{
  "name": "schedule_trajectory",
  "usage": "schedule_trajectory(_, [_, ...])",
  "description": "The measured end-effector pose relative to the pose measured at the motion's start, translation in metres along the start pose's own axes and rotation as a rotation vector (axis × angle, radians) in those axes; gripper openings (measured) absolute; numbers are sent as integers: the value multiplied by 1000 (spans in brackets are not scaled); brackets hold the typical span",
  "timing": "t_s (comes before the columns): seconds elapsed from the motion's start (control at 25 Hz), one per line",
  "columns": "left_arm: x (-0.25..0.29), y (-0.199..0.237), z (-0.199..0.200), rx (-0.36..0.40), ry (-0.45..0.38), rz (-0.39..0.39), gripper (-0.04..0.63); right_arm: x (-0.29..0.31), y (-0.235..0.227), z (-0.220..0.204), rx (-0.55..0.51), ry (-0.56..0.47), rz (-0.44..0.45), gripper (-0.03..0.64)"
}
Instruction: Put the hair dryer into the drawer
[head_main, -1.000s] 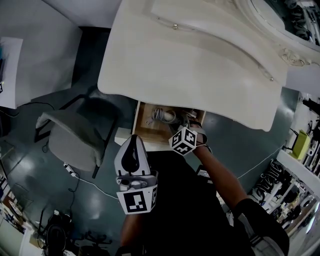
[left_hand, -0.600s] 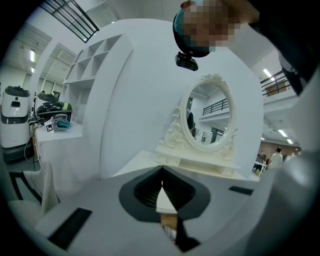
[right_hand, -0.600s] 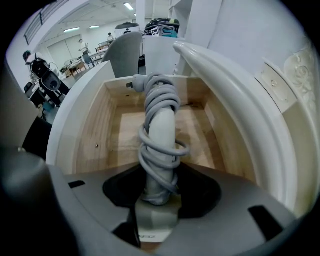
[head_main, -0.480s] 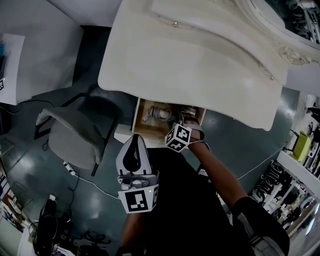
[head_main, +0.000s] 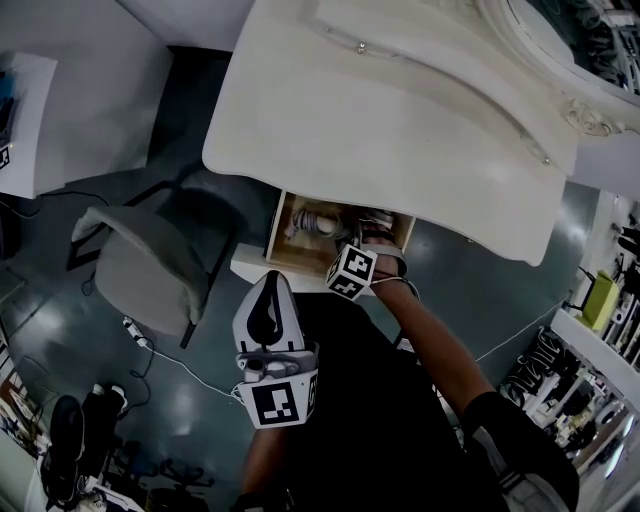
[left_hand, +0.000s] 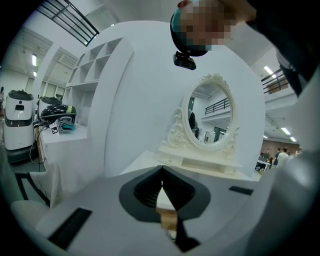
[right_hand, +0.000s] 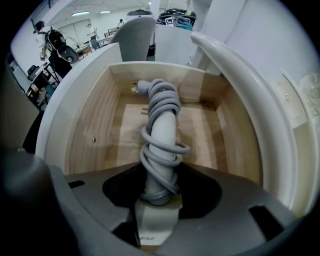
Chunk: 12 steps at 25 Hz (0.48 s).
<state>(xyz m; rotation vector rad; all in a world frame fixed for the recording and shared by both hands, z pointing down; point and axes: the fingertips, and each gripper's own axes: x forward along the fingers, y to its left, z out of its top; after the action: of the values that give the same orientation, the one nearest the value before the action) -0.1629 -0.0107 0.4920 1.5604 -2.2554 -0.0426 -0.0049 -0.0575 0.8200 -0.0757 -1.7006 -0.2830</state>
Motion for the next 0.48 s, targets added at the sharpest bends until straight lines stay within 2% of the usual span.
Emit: schedule_trajectory(0.48, [-12, 12, -1, -1, -1, 19, 24, 8, 4, -1, -47, 73, 7, 201])
